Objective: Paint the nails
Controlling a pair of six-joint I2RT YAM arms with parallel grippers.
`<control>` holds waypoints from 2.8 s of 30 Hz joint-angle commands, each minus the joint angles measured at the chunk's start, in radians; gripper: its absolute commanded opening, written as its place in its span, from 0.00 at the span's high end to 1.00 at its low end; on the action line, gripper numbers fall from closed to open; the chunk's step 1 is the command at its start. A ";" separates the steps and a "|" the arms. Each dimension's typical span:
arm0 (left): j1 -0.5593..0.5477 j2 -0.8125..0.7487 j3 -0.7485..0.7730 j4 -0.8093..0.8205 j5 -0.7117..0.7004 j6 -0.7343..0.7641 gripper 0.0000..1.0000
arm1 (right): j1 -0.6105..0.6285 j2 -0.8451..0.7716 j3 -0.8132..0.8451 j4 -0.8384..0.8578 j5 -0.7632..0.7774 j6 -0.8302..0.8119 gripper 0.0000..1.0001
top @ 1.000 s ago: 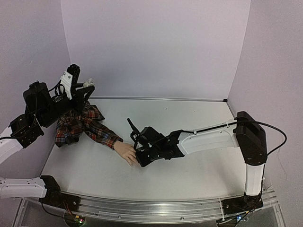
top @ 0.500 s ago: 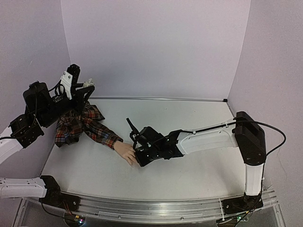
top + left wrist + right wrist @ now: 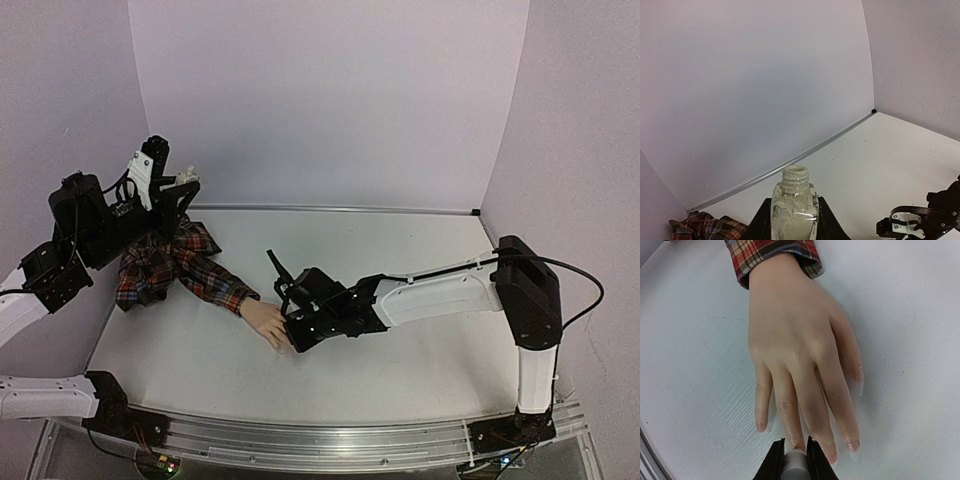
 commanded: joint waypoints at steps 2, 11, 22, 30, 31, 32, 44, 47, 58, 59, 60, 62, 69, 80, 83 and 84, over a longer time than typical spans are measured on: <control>0.003 -0.016 0.027 0.014 0.012 0.001 1.00 | -0.001 0.015 0.007 0.000 0.003 0.009 1.00; 0.003 -0.018 0.028 0.014 0.012 -0.001 1.00 | 0.000 0.013 -0.004 -0.001 0.004 0.014 1.00; 0.002 -0.019 0.029 0.014 0.013 -0.001 1.00 | 0.000 0.011 -0.014 -0.008 0.008 0.015 1.00; 0.003 -0.017 0.030 0.013 0.013 -0.002 1.00 | -0.001 0.010 -0.008 -0.012 0.012 0.006 1.00; 0.003 -0.017 0.030 0.013 0.012 -0.001 1.00 | 0.000 0.010 -0.006 -0.012 0.010 0.006 1.00; 0.003 -0.017 0.030 0.013 0.012 -0.001 1.00 | 0.000 0.011 -0.005 -0.013 0.008 0.006 1.00; 0.003 -0.016 0.032 0.014 0.014 -0.001 1.00 | 0.000 0.013 -0.013 -0.018 0.006 0.008 1.00; 0.003 -0.017 0.032 0.014 0.015 -0.001 1.00 | 0.001 0.011 -0.017 -0.020 0.006 0.011 1.00; 0.003 -0.015 0.034 0.014 0.015 -0.002 1.00 | 0.001 -0.001 -0.027 -0.020 0.008 0.010 1.00; 0.003 -0.016 0.034 0.013 0.014 -0.002 1.00 | 0.001 -0.002 -0.028 -0.020 0.009 0.011 1.00; 0.003 -0.016 0.034 0.012 0.015 -0.002 1.00 | 0.001 -0.003 -0.030 -0.020 0.011 0.012 1.00; 0.002 -0.015 0.034 0.013 0.015 -0.002 1.00 | 0.001 -0.007 -0.033 -0.020 0.015 0.012 1.00; 0.003 -0.014 0.032 0.012 0.013 -0.002 1.00 | 0.001 -0.033 -0.048 -0.020 0.031 0.015 1.00; 0.003 -0.012 0.032 0.013 0.015 -0.005 1.00 | 0.011 -0.134 -0.059 -0.020 0.015 0.008 1.00; 0.003 -0.011 0.032 0.014 0.014 -0.005 1.00 | 0.010 -0.109 -0.037 -0.020 0.013 0.008 1.00; 0.003 -0.011 0.032 0.014 0.014 -0.005 1.00 | 0.010 -0.094 -0.029 -0.020 0.013 0.009 1.00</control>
